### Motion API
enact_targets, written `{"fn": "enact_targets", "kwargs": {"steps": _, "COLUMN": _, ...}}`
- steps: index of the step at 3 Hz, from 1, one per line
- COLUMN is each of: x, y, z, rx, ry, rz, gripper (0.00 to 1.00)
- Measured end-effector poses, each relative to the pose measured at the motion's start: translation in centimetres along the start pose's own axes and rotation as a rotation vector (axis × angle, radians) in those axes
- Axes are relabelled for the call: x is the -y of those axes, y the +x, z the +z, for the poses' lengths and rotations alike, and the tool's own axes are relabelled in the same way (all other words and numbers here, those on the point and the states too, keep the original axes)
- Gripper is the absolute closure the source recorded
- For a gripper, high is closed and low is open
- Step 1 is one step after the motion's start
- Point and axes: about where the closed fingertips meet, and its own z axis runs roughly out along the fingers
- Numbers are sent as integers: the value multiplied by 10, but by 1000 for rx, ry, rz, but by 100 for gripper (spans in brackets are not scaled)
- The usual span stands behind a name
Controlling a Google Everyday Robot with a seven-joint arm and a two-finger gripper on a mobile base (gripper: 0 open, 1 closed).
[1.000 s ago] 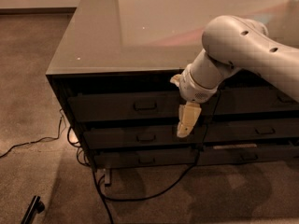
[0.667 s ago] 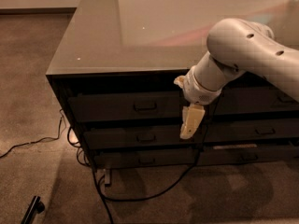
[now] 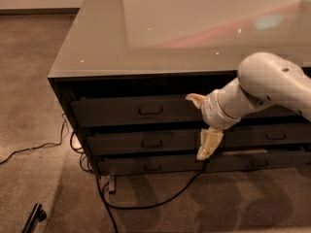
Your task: Open top drawer
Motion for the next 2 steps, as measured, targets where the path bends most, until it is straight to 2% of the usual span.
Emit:
{"fn": "enact_targets", "kwargs": {"steps": 1, "x": 4, "y": 4, "z": 33, "rx": 94, "ry": 19, "rz": -63, "gripper": 0}}
{"fn": "enact_targets", "kwargs": {"steps": 2, "x": 30, "y": -4, "z": 73, "rx": 129, "ry": 37, "rz": -126, "gripper": 0}}
